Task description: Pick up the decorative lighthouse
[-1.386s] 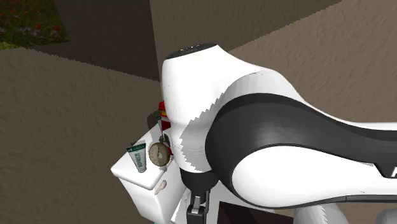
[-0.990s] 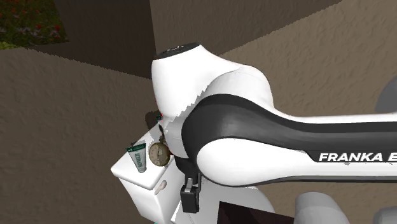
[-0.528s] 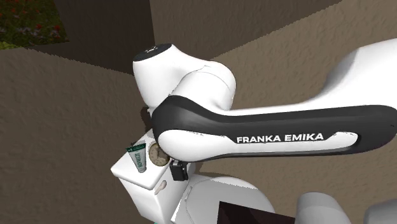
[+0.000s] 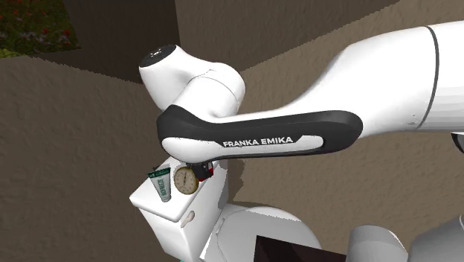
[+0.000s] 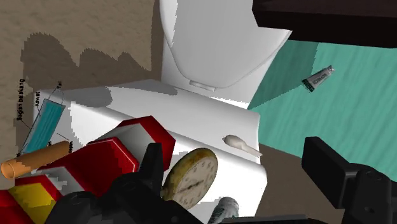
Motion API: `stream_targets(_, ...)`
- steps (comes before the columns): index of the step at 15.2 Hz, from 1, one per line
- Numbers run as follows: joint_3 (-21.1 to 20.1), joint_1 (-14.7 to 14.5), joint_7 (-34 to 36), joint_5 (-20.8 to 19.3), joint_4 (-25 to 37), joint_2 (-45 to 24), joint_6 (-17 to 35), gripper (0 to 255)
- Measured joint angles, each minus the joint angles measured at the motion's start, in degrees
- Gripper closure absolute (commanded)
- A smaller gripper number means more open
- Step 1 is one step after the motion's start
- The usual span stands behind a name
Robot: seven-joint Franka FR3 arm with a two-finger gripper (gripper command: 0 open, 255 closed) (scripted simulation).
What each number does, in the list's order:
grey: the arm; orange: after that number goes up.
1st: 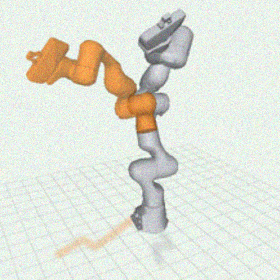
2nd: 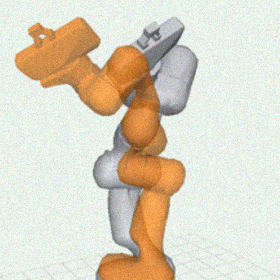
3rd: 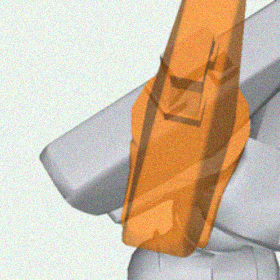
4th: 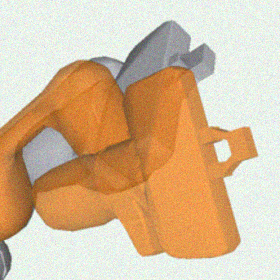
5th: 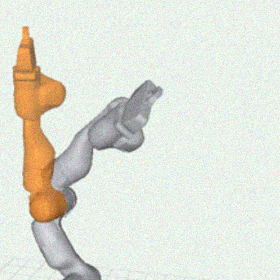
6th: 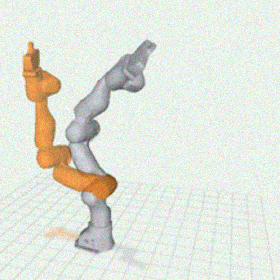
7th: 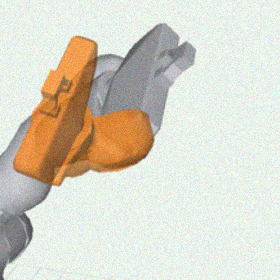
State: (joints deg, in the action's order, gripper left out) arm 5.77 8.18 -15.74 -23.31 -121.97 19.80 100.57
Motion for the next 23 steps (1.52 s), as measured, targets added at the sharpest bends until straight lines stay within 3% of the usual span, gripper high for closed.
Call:
stream_targets(8, 1.49, 2.37, -2.95, -8.83, 11.72, -11.71, 3.40, 0)
stream_targets(17, 3.21, 4.11, -7.44, -16.52, 30.71, -26.38, 4.30, 0)
stream_targets(23, 3.49, 4.37, -5.73, -17.77, 28.48, -27.10, 7.08, 0)
